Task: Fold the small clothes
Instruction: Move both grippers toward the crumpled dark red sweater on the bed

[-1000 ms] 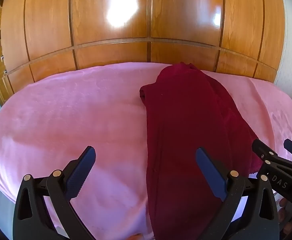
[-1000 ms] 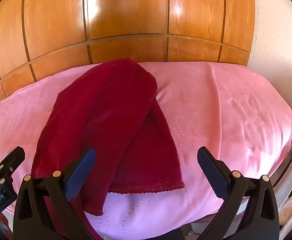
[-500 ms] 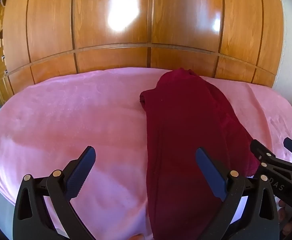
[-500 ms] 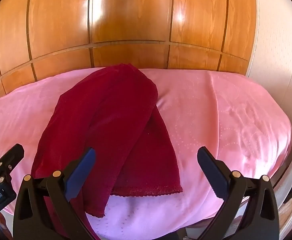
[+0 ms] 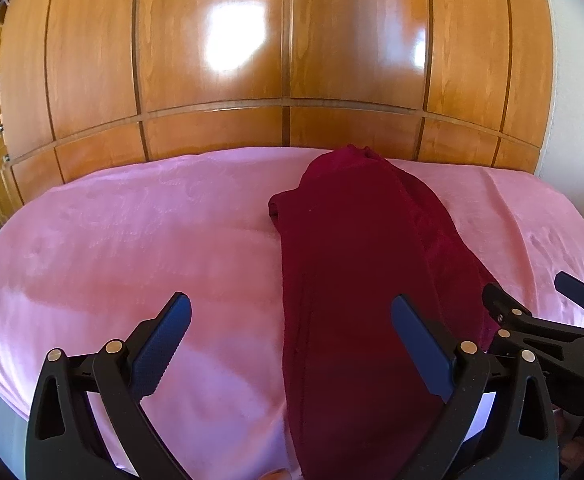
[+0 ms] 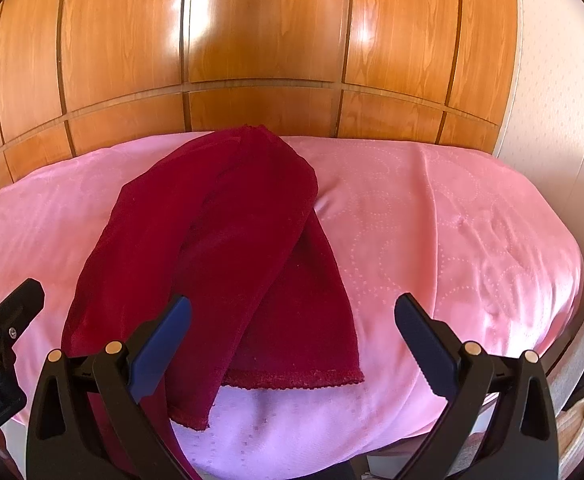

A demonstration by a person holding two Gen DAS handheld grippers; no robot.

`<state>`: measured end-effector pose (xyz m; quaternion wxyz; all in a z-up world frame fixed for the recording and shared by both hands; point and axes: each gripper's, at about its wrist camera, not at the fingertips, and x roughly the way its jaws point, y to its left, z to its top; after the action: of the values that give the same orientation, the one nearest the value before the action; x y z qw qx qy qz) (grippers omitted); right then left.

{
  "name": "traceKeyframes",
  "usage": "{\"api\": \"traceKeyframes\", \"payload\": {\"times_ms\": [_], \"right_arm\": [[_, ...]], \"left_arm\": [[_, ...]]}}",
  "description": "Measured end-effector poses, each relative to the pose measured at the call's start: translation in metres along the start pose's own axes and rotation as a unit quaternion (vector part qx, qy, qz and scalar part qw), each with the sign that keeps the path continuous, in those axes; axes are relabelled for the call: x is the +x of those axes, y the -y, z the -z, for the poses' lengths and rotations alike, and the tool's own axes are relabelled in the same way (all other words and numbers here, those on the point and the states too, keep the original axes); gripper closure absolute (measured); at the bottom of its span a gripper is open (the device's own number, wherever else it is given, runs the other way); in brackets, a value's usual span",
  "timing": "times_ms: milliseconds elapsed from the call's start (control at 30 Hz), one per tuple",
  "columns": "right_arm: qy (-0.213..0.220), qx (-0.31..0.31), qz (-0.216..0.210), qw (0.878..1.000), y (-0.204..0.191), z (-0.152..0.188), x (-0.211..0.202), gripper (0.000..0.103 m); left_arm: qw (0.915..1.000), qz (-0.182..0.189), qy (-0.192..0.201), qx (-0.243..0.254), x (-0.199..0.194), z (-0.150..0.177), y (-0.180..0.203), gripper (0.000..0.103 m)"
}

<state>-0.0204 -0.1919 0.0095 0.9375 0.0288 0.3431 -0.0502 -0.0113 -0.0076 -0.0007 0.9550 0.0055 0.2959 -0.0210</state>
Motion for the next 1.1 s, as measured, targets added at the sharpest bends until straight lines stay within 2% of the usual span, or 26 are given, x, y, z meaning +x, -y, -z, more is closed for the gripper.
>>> {"api": "traceKeyframes", "payload": {"times_ms": [1100], "right_arm": [[-0.01, -0.004, 0.003, 1.0, -0.001, 0.003, 0.005, 0.002]], "left_arm": [[0.9998, 0.007, -0.007, 0.019, -0.003, -0.002, 0.015, 0.004]]}}
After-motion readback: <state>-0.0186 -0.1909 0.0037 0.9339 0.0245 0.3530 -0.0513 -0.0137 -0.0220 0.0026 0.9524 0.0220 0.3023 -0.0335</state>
